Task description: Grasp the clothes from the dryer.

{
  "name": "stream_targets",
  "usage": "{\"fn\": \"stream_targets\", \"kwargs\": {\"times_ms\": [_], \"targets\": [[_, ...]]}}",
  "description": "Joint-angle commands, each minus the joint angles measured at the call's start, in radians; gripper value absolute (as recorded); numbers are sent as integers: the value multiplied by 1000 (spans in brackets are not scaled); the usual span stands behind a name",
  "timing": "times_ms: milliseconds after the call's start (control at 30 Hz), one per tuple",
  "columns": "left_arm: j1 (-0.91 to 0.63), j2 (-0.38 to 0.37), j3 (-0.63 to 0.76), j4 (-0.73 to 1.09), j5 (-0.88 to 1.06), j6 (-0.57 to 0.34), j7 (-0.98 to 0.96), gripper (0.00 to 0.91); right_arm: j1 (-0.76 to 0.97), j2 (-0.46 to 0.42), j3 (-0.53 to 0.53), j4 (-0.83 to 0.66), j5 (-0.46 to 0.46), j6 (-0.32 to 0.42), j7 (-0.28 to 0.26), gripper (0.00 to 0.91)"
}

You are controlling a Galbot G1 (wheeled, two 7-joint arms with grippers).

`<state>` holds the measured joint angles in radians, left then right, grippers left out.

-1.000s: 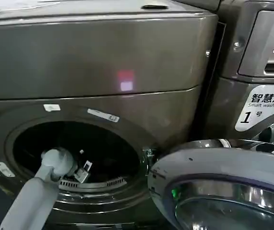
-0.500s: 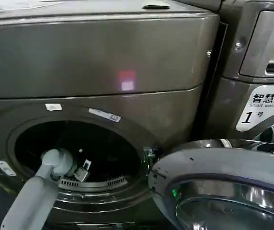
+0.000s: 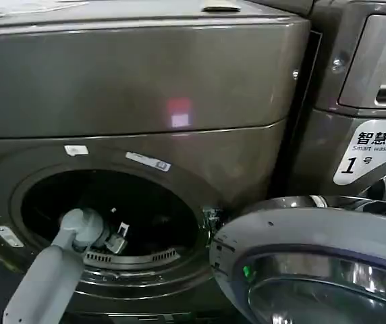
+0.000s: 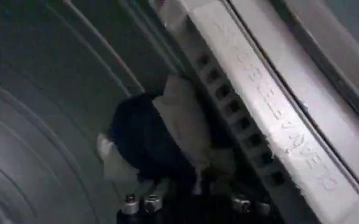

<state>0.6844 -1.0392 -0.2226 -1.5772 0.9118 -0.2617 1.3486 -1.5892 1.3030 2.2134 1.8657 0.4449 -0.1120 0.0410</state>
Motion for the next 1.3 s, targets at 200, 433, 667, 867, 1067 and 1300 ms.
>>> {"fn": "stream_targets", "kwargs": {"times_ms": [200,433,667,867,1067,1300], "targets": [[-37,-5,-33,10,-27,33,-66,0,3,2,-4,4,-1,1,0,907],[-77,-50,-85,4,-134,138,-273,0,4,6,-8,13,-2,1,0,907],[-82,-122,-128,4,-158,229,-523,0,-1,11,-9,18,-1,3,0,907],[-47,-201,-150,-8,-164,371,-755,0,1,12,-14,24,-1,3,-1,907],[-10,-283,-183,-39,-227,513,-951,0,3,17,-24,36,-1,3,-2,907],[37,-401,-211,-98,-412,663,-1232,0,3,15,-29,45,2,7,-10,907]]}}
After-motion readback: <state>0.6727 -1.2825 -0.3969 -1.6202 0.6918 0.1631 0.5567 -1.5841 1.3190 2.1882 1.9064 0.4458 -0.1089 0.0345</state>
